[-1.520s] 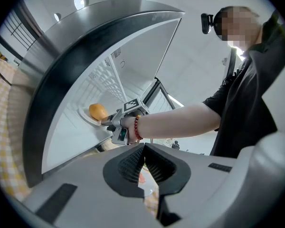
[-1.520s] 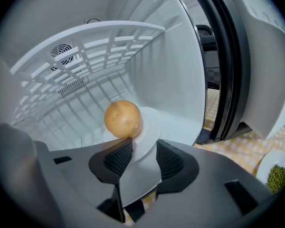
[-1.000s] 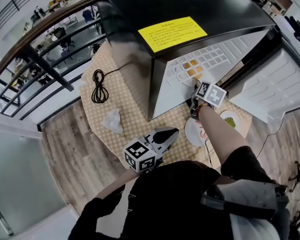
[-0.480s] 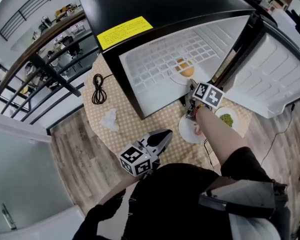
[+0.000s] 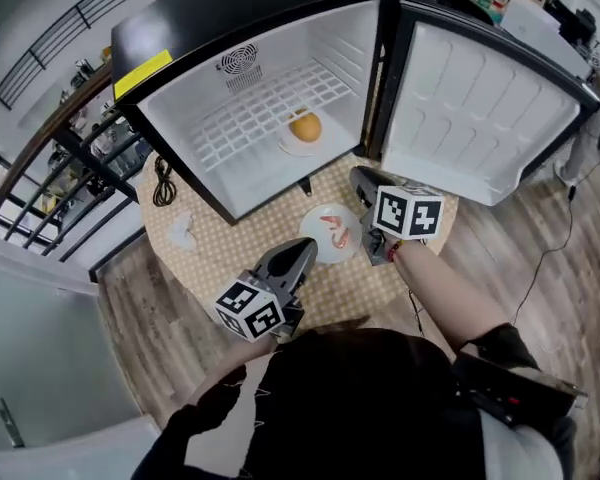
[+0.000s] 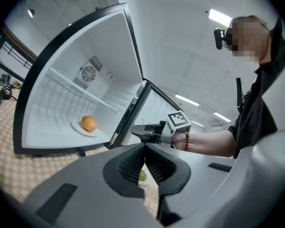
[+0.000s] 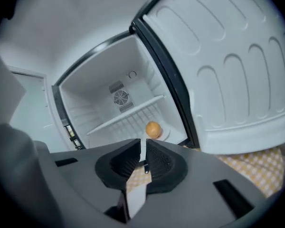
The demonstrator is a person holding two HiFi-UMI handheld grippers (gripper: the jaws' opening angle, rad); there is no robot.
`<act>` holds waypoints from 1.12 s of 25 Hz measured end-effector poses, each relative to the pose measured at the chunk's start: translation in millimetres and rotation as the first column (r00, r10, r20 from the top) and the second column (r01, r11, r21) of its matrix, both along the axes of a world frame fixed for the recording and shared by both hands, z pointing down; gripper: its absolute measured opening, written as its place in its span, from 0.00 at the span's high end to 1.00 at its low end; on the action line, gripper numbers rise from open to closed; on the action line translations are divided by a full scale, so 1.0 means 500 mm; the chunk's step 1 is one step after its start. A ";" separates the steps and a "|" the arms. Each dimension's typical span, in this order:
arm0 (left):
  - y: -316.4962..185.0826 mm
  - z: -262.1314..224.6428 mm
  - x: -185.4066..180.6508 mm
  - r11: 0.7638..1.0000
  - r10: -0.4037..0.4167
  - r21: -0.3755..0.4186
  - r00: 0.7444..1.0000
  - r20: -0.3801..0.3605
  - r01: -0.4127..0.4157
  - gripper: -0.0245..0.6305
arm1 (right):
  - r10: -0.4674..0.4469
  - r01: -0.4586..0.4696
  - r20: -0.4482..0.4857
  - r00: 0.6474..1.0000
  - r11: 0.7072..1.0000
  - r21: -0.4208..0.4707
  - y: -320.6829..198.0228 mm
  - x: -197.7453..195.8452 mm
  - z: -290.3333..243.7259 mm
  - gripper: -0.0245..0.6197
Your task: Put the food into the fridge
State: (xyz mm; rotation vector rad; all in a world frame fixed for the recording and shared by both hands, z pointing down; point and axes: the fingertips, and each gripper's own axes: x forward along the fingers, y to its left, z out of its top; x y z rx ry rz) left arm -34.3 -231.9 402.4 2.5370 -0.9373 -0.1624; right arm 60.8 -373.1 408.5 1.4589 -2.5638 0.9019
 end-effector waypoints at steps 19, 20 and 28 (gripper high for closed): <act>0.306 0.029 0.243 0.992 -0.112 -0.055 0.993 -0.026 0.110 0.94 | -0.034 0.034 -0.003 0.999 0.999 -0.038 0.452 0.357 0.053 0.94; 0.315 0.029 0.244 0.992 -0.118 -0.053 0.993 -0.024 0.117 0.94 | -0.028 0.028 0.000 1.000 0.999 -0.044 0.463 0.367 0.059 0.94; 0.375 0.031 0.239 0.986 -0.161 -0.039 0.987 -0.007 0.161 0.94 | -0.089 0.087 -0.084 0.992 0.996 -0.029 0.524 0.376 0.087 0.94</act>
